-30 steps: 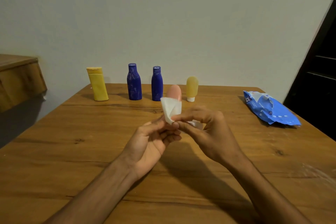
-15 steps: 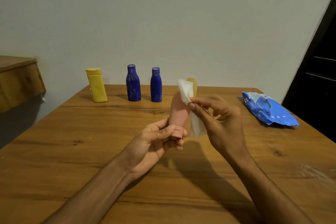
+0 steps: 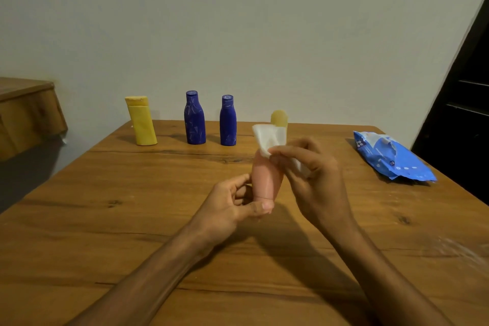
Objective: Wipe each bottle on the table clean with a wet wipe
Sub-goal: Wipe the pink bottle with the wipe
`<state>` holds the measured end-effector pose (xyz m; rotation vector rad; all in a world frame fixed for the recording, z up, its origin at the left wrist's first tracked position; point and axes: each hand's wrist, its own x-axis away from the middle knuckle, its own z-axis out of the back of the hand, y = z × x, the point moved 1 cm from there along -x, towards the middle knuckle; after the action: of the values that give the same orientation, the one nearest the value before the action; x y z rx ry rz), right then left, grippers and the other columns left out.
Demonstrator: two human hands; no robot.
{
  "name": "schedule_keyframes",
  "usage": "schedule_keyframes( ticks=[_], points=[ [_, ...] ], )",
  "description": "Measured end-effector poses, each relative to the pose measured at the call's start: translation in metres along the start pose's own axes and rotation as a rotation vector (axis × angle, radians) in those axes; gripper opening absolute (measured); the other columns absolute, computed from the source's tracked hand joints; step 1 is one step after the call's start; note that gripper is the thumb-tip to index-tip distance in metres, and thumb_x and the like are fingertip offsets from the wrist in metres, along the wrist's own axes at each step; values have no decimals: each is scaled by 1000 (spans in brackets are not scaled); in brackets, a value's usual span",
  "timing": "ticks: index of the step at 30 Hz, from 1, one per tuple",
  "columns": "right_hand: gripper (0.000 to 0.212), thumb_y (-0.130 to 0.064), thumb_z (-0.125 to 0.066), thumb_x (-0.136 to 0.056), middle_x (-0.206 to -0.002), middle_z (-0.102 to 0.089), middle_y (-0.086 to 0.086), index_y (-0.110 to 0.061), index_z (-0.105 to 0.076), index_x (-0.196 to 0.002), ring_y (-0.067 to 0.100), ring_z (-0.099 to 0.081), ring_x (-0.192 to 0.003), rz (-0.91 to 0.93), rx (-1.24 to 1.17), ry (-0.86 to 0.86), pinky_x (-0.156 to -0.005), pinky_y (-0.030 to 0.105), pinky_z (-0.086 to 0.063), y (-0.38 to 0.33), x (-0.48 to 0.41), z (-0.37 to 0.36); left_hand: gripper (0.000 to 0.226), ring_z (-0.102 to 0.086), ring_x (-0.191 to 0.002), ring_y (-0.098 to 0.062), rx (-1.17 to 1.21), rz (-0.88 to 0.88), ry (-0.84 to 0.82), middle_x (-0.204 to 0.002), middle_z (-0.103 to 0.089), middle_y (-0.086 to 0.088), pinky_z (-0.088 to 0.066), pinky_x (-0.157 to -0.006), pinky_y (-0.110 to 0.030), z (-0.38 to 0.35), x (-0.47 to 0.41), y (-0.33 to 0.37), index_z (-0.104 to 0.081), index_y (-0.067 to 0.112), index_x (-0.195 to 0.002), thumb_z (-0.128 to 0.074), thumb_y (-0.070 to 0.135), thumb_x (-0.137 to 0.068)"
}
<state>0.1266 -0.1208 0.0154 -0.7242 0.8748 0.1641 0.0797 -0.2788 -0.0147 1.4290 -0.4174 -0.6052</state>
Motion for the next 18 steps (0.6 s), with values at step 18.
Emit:
schedule_keyframes(
  ticks=[18],
  points=[
    [12,-21,-69,-86,-89,-63,-15,-24,-75,-96,-1,-58,-80,-162,104,-210,-65,11,-41,18,-17,52,48,-70,-100,-19,152,28,6,-114,-71,-5,-54,-82,-27,-14,-30,13,-52,19,-125,-71,12,-81]
  ],
)
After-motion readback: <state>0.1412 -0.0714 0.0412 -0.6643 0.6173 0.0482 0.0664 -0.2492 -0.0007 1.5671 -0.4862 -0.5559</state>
